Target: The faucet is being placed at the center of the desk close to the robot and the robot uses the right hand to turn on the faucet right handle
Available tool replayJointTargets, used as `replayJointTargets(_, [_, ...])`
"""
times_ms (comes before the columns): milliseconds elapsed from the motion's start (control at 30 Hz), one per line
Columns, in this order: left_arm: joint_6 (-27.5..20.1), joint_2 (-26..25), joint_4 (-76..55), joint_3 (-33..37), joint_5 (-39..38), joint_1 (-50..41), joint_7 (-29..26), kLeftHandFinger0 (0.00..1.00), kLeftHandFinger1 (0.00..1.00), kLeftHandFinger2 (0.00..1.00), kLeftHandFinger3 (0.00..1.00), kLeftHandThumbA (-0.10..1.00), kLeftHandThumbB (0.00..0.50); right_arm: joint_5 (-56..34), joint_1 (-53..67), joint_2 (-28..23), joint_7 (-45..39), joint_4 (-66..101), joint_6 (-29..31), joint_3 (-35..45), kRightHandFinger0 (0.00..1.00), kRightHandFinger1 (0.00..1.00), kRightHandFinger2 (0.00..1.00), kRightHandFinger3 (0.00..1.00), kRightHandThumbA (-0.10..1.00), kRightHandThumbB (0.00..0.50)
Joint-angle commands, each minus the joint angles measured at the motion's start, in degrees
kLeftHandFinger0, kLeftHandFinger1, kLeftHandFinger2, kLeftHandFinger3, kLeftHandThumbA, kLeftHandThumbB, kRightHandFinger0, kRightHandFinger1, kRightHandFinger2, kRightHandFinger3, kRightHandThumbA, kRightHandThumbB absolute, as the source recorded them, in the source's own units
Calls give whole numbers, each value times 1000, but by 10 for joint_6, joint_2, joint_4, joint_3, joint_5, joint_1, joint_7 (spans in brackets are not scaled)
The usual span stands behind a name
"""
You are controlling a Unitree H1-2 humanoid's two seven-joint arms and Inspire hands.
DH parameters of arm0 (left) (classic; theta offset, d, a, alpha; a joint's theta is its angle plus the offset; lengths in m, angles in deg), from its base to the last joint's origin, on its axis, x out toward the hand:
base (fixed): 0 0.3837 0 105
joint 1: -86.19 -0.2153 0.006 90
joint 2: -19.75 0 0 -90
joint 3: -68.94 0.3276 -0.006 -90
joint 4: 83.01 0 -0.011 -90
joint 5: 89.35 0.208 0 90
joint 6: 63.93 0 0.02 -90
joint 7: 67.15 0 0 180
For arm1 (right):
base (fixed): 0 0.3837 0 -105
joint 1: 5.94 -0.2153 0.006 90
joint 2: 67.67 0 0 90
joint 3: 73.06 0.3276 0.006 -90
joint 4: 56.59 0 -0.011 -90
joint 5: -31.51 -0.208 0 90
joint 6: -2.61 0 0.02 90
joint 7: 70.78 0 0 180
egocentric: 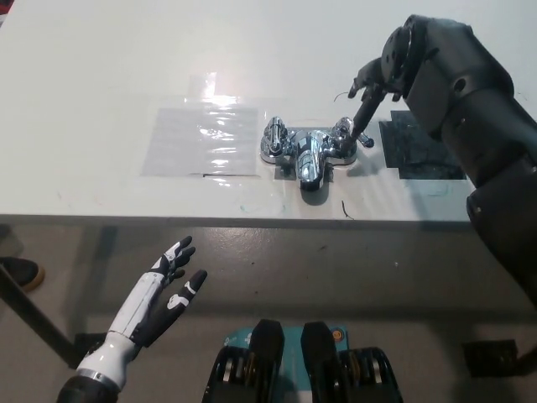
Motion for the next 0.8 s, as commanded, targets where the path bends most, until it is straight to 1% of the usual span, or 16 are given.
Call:
replayJointTargets(0, [-10, -10, -15, -2, 2, 8, 7, 1000, 1000, 1000, 1000, 841, 401, 18, -23, -2, 20, 8, -10, -14, 1000, 1000, 1000, 1000, 1000, 412])
replayJointTargets(67, [-10, -8, -16, -3, 0, 8, 6, 1000, 1000, 1000, 1000, 841, 405, 19, -20, -2, 24, 7, -11, -17, 1000, 1000, 1000, 1000, 1000, 413])
replayJointTargets(100, [-7, -8, -18, -3, 0, 7, 6, 1000, 1000, 1000, 1000, 839, 407, 22, -20, -1, 26, 7, -12, -20, 1000, 1000, 1000, 1000, 1000, 423])
replayJointTargets(133, [-5, -8, -20, -3, 0, 7, 7, 1000, 1000, 1000, 1000, 837, 405, 20, -18, 0, 39, 7, -23, -18, 1000, 1000, 1000, 1000, 1000, 448])
replayJointTargets(200, [-3, -8, -22, -2, 1, 8, 8, 1000, 1000, 1000, 1000, 839, 406, 19, -14, -1, 57, 8, -26, -17, 1000, 1000, 1000, 1000, 1000, 476])
replayJointTargets(267, [-3, -9, -21, -2, 1, 9, 8, 1000, 1000, 1000, 1000, 842, 405, 17, -12, -2, 66, 9, -28, -14, 1000, 1000, 1000, 1000, 1000, 482])
replayJointTargets(367, [-6, -7, -20, -3, -3, 8, 8, 1000, 1000, 1000, 1000, 834, 404, 14, -11, -2, 72, 8, -30, -9, 1000, 1000, 1000, 1000, 1000, 440])
replayJointTargets(400, [-7, -7, -19, -3, -3, 8, 8, 1000, 1000, 1000, 1000, 832, 404, 11, -11, -2, 74, 8, -34, -6, 1000, 1000, 1000, 1000, 1000, 436])
replayJointTargets(433, [-8, -7, -21, -3, -2, 6, 7, 1000, 1000, 1000, 1000, 835, 403, 12, -8, -1, 82, 8, -33, -6, 1000, 1000, 1000, 1000, 1000, 444])
replayJointTargets(467, [-11, -8, -19, -2, 1, 6, 6, 1000, 1000, 1000, 1000, 848, 404, 11, -8, -2, 83, 8, -34, -4, 1000, 1000, 1000, 1000, 1000, 439])
replayJointTargets(533, [-10, -7, -18, -2, -2, 6, 7, 1000, 1000, 1000, 1000, 836, 407, 9, -7, -4, 85, 8, -28, -2, 1000, 1000, 1000, 1000, 1000, 416])
replayJointTargets(567, [-9, -7, -19, -2, -2, 6, 8, 1000, 1000, 1000, 1000, 845, 410, 7, -5, -4, 95, 8, -31, 1, 1000, 1000, 1000, 1000, 1000, 423])
replayJointTargets(667, [-7, -8, -20, -1, 0, 6, 8, 1000, 1000, 1000, 1000, 842, 407, 20, 3, -3, 133, 9, -19, -7, 1000, 1000, 1000, 1000, 1000, 406])
replayJointTargets(733, [-10, -8, -18, 0, 2, 6, 7, 1000, 1000, 1000, 1000, 843, 405, 20, 7, -1, 160, 10, -21, -4, 1000, 1000, 1000, 1000, 1000, 405])
replayJointTargets(767, [-11, -7, -17, 1, 2, 7, 7, 1000, 1000, 1000, 1000, 843, 404, 25, 7, -1, 169, 11, -18, -9, 1000, 1000, 1000, 1000, 1000, 391])
